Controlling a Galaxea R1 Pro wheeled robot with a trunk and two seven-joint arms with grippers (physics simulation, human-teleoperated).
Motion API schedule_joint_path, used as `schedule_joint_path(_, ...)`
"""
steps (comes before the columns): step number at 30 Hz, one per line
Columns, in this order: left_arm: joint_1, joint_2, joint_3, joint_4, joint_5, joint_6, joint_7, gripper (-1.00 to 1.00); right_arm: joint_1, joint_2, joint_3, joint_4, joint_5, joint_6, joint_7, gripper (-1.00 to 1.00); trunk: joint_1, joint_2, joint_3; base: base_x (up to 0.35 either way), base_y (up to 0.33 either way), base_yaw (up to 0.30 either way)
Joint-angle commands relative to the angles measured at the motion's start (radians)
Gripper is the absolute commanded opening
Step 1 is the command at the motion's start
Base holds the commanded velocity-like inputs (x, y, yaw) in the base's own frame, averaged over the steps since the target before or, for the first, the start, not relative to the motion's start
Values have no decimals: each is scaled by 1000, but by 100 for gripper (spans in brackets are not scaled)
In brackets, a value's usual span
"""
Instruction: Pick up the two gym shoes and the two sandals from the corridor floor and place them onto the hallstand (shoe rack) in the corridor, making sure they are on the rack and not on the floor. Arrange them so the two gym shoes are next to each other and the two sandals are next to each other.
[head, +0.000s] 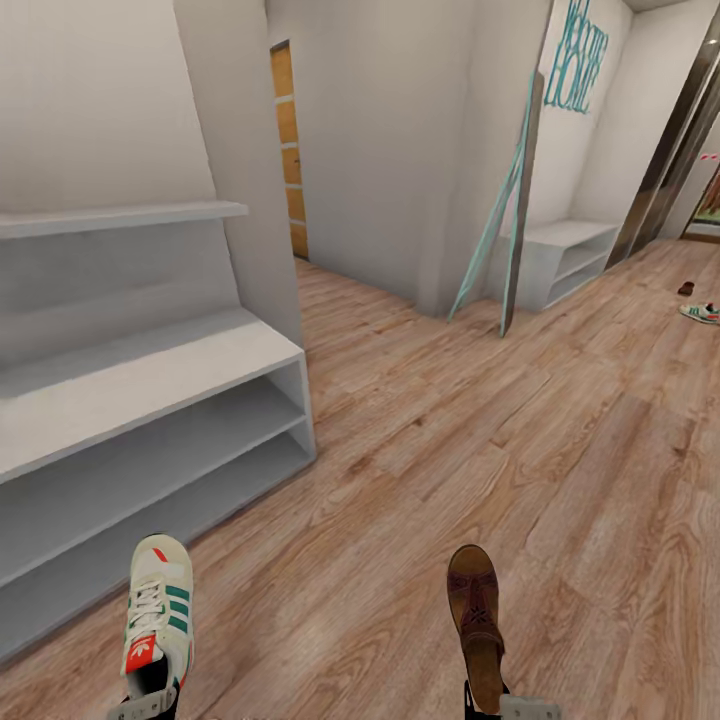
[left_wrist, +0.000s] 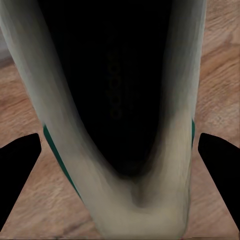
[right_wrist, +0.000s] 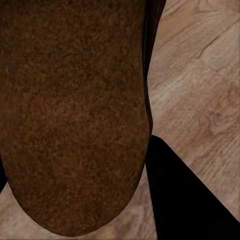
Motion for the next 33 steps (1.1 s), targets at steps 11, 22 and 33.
schedule_joint_path(11,-1,0,1,0,10,-1,-10,-100,0,0,2,1,5,0,-8,-100,0,0,-1,150,-240,281)
schedule_joint_path(22,-1,0,2,0,10,-1,-10,-100,0,0,2,1,5,0,-8,-100,0,0,-1,221,-209,281)
schedule_joint_path(33,-1,0,3,0,10,-1,-10,-100,0,0,1,-1,5,0,-8,-100,0,0,-1,155,-110,281)
